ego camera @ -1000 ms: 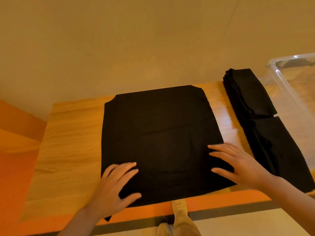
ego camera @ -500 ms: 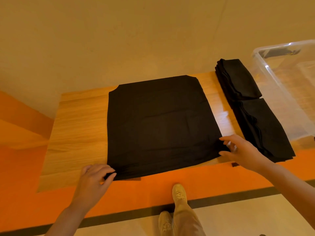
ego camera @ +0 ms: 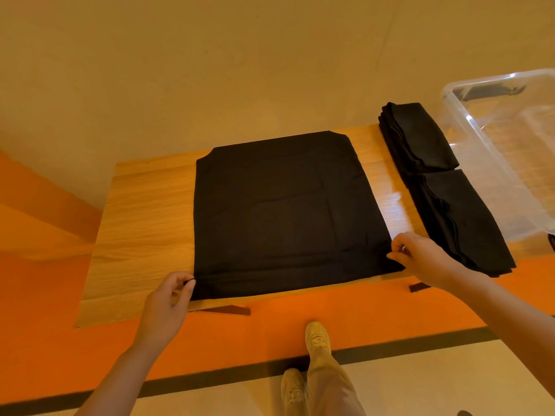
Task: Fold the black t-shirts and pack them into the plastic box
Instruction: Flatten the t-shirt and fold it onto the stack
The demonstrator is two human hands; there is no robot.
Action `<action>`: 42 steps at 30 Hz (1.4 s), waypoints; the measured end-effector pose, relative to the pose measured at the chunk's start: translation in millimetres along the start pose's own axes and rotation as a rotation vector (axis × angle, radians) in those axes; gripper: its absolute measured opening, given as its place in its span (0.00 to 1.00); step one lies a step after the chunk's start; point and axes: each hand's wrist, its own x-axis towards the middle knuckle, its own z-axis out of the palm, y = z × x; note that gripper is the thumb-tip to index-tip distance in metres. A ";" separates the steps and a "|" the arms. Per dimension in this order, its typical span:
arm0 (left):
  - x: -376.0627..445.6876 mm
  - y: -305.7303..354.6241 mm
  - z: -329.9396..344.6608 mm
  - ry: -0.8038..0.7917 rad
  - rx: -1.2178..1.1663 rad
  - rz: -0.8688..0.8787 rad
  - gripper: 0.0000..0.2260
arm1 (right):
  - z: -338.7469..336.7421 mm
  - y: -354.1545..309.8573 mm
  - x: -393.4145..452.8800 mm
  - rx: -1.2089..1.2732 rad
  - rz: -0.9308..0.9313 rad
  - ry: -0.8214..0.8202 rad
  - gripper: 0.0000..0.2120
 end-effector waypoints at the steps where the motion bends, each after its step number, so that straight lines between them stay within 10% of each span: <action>1: 1.7 3.8 1.1 0.016 -0.029 -0.034 0.05 | -0.8 0.0 -1.9 0.028 -0.021 0.033 0.05; 24: -38.0 9.1 -41.9 -0.250 -0.163 -0.155 0.05 | -43.5 -4.5 -63.8 -0.011 0.026 -0.246 0.07; 31: -56.1 12.7 -58.1 -0.350 -0.146 -0.150 0.05 | -43.2 0.7 -91.8 0.076 0.044 -0.415 0.39; 36: -36.2 29.8 -60.6 -0.290 -0.173 -0.150 0.04 | -56.8 -20.3 -78.5 0.108 0.038 -0.442 0.04; 42: 28.1 54.6 -63.4 -0.175 -0.214 -0.118 0.03 | -82.3 -40.8 -16.1 0.100 -0.029 -0.253 0.02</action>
